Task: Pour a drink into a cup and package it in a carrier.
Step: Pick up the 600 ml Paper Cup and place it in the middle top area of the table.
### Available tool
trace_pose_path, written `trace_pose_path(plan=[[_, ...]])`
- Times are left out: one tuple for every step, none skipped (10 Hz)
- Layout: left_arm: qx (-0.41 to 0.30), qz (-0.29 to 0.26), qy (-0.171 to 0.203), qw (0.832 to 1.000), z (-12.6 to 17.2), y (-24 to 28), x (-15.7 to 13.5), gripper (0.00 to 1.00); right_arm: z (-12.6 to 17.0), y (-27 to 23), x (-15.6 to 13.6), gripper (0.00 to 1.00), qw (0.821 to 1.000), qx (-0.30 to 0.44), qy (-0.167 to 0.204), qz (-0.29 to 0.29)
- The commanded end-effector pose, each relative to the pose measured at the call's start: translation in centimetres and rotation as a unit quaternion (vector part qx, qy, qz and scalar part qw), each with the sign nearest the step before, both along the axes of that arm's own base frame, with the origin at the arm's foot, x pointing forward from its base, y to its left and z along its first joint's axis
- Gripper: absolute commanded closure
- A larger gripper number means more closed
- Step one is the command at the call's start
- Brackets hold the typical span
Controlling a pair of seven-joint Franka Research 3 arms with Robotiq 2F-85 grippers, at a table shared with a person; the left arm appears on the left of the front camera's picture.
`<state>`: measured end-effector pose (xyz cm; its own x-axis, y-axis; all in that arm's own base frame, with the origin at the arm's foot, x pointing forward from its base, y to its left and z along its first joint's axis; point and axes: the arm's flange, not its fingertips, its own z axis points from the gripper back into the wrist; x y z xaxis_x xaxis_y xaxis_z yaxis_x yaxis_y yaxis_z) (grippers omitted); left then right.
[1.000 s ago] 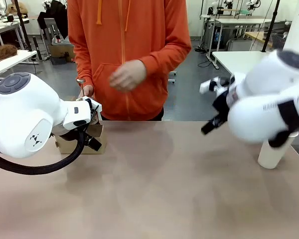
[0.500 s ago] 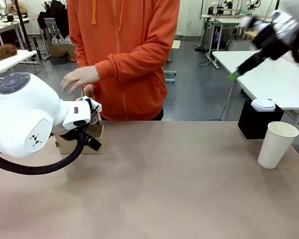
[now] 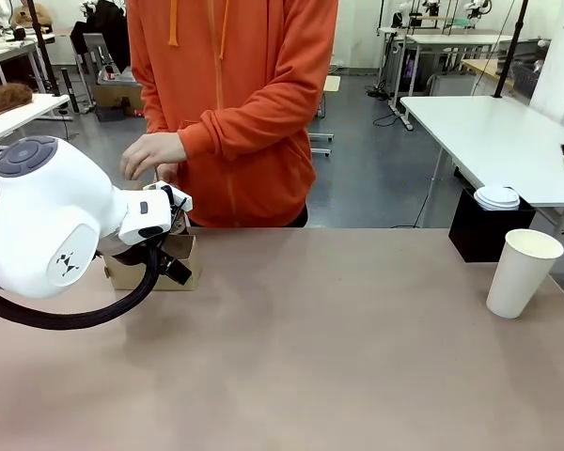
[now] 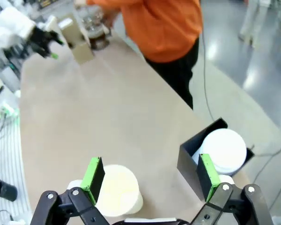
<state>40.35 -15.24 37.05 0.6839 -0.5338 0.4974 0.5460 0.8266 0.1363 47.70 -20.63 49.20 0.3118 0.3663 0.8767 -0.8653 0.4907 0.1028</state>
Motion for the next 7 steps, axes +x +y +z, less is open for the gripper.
trace_pose_path(plan=[[-0.001,0.000,0.000,1.000,0.0,0.1,0.0,0.00,-5.4,-3.7,-1.1,0.00,0.994,0.102,-0.039,0.028],[-0.001,0.000,0.000,1.000,0.0,0.1,0.0,0.00,-7.7,-5.0,-1.8,0.00,0.990,0.127,-0.057,0.026],[-0.001,0.000,0.000,1.000,0.0,0.1,0.0,0.00,-9.7,-5.7,-2.2,0.00,0.987,0.146,-0.063,0.021],[-0.001,0.000,0.000,1.000,0.0,0.1,0.0,0.00,-11.0,-6.0,-2.4,0.00,0.984,0.162,-0.069,0.017],[-0.001,0.000,0.000,1.000,0.0,0.1,0.0,0.00,-11.5,-6.2,-2.5,0.00,0.985,0.155,-0.072,0.012],[-0.001,0.000,0.000,1.000,0.0,0.1,0.0,0.00,-11.3,-6.2,-2.5,0.00,0.985,0.154,-0.078,0.012],[-0.001,0.000,0.000,1.000,0.0,0.1,0.0,0.00,-10.5,-5.3,-2.4,0.00,0.987,0.140,-0.074,0.015]])
